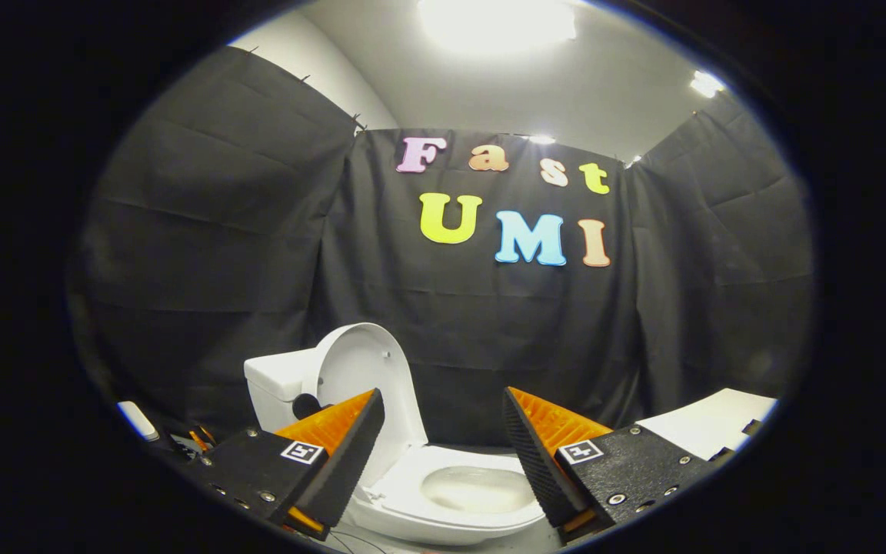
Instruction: Open the toilet lid.
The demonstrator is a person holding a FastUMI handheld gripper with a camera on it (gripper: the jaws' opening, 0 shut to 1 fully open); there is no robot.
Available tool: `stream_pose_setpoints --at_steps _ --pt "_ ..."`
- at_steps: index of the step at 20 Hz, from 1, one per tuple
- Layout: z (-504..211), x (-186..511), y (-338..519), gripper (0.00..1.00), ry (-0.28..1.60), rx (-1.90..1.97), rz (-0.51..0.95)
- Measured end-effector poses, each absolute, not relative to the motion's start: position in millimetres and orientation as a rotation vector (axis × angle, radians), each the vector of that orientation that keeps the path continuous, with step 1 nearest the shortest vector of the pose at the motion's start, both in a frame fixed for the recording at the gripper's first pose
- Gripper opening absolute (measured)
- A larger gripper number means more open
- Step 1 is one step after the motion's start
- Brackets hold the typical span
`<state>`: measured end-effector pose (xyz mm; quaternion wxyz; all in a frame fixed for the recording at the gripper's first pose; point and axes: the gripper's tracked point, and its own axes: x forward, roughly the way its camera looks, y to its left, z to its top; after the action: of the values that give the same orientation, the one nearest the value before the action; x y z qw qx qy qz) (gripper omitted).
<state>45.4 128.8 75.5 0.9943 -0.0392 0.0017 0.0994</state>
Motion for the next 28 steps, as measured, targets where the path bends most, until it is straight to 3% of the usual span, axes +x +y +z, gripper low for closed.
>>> stream_pose_setpoints --at_steps 17,28 --pt "35 10 49 0.95 0.046 -0.119 0.035" --pt "29 2 34 0.95 0.047 -0.073 0.012"
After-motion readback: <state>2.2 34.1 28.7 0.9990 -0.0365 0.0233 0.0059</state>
